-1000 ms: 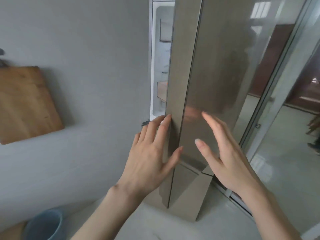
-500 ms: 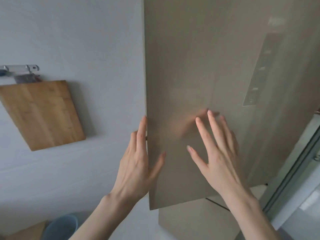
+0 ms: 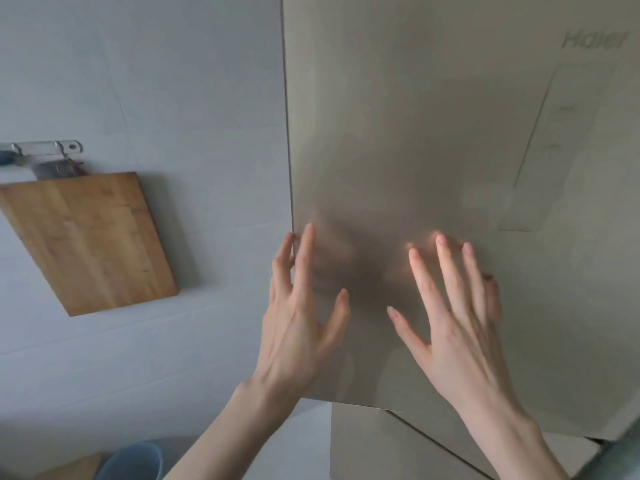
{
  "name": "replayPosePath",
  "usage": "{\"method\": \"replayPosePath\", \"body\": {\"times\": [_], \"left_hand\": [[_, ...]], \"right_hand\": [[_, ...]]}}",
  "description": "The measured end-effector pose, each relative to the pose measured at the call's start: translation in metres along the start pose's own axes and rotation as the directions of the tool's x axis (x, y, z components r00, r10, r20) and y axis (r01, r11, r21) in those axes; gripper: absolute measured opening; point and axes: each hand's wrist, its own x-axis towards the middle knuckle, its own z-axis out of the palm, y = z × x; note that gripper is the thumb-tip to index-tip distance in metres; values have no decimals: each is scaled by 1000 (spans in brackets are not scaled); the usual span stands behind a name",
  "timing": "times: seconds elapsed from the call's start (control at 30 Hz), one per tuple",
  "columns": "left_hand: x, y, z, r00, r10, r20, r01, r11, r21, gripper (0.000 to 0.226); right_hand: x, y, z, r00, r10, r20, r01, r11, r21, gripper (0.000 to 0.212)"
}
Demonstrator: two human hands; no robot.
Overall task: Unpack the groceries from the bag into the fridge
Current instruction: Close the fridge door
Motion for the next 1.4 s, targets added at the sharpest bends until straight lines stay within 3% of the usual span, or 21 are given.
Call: {"method": "replayPosePath", "body": {"times": [0.2, 0.6, 1.13, 1.4], "left_hand": [[22, -23, 38, 1000, -6, -15, 7, 998, 58, 81], [85, -79, 105, 960, 253, 124, -272, 945, 182, 67], [126, -113, 167, 905, 310, 290, -359, 924, 133, 79], [129, -112, 163, 892, 302, 337, -368, 918, 151, 80]], "right_hand": [[18, 14, 20, 999, 32, -20, -34, 996, -81, 78], [45, 33, 64, 994, 106, -29, -110, 954, -280, 73], [76, 47, 93, 972, 231, 47, -180, 857, -483, 76], [76, 47, 94, 969, 238, 70, -179, 865, -469, 78]]}}
